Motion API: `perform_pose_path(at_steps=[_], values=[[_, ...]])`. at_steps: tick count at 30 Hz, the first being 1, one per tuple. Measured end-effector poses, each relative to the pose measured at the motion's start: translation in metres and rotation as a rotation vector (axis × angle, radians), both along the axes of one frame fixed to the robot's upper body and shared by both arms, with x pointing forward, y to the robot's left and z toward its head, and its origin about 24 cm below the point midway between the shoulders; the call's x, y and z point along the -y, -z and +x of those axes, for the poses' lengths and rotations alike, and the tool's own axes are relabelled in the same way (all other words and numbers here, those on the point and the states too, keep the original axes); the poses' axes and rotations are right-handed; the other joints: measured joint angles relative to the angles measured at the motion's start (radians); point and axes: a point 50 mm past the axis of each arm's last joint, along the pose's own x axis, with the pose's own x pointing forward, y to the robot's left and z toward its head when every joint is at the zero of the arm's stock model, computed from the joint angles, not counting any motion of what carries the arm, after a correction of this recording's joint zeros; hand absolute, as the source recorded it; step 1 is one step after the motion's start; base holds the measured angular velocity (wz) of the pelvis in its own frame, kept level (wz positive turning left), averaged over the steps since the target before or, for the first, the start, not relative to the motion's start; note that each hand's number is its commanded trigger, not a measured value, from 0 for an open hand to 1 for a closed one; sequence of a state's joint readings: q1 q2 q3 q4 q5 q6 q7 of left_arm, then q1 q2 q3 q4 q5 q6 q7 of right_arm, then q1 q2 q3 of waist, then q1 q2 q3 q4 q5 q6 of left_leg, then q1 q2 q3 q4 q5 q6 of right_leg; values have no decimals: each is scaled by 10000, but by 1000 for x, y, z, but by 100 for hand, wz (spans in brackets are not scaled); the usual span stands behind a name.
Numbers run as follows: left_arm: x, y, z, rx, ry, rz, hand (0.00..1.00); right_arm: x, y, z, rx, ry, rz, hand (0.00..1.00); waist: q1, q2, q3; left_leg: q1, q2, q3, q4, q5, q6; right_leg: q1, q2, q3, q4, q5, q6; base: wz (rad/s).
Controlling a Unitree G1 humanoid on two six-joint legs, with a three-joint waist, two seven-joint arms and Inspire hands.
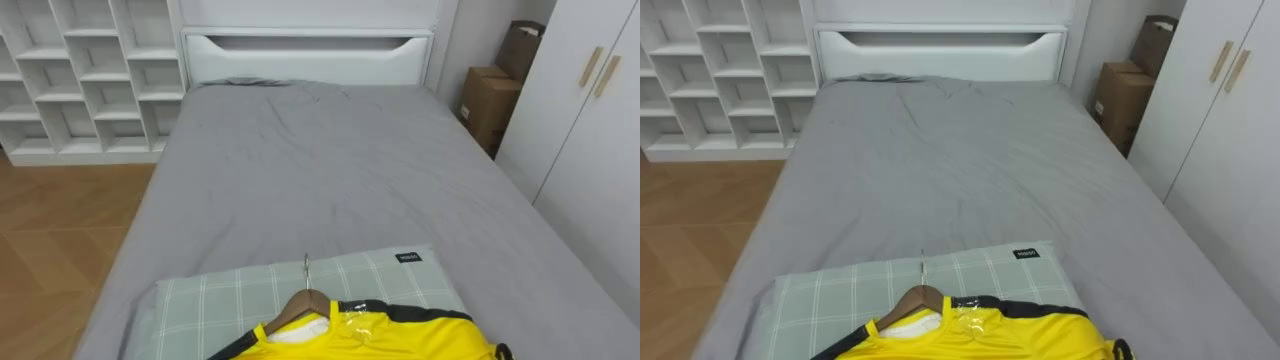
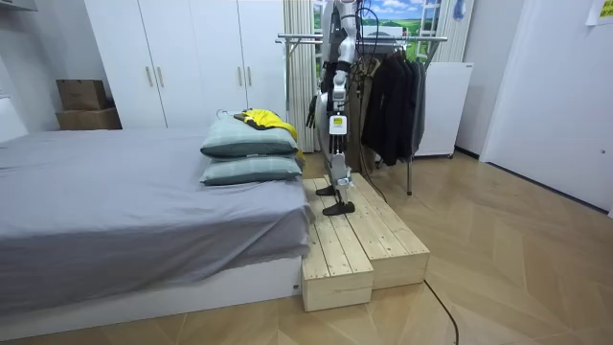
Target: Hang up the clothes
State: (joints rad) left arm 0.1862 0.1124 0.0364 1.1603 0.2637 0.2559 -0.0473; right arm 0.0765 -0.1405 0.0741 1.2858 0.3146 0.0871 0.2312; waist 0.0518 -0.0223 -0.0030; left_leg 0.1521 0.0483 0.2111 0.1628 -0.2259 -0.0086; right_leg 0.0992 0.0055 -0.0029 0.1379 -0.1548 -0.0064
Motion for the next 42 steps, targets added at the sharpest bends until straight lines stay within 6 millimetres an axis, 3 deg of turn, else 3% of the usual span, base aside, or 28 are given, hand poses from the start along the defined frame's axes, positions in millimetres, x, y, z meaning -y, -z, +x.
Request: perform_pose_path(at_steps=[6,14,37,42], values=[[0,0,0,118,-357,55,0,0,0,0,17,-11,-24,0,20,-1,5,14,8,28,0,-2,-3,-1,7,8,13,0,-1,0],[0,0,0,211,-335,54,0,-1,0,0,182,871,58,0,-236,39,23,55,11,76,-27,-20,-5,21,7,25,0,0,0,-1],[-4,-1,-10,313,-1778,380,0,-2,1,-2,-41,942,83,0,-160,-44,10,68,24,65,-26,-25,-8,35,17,13,-2,0,0,0],[-9,-2,-4,656,-1490,911,0,-1,1,-2,42,914,-76,0,-161,8,6,96,26,74,-28,-28,-10,61,27,24,4,1,-2,0]])
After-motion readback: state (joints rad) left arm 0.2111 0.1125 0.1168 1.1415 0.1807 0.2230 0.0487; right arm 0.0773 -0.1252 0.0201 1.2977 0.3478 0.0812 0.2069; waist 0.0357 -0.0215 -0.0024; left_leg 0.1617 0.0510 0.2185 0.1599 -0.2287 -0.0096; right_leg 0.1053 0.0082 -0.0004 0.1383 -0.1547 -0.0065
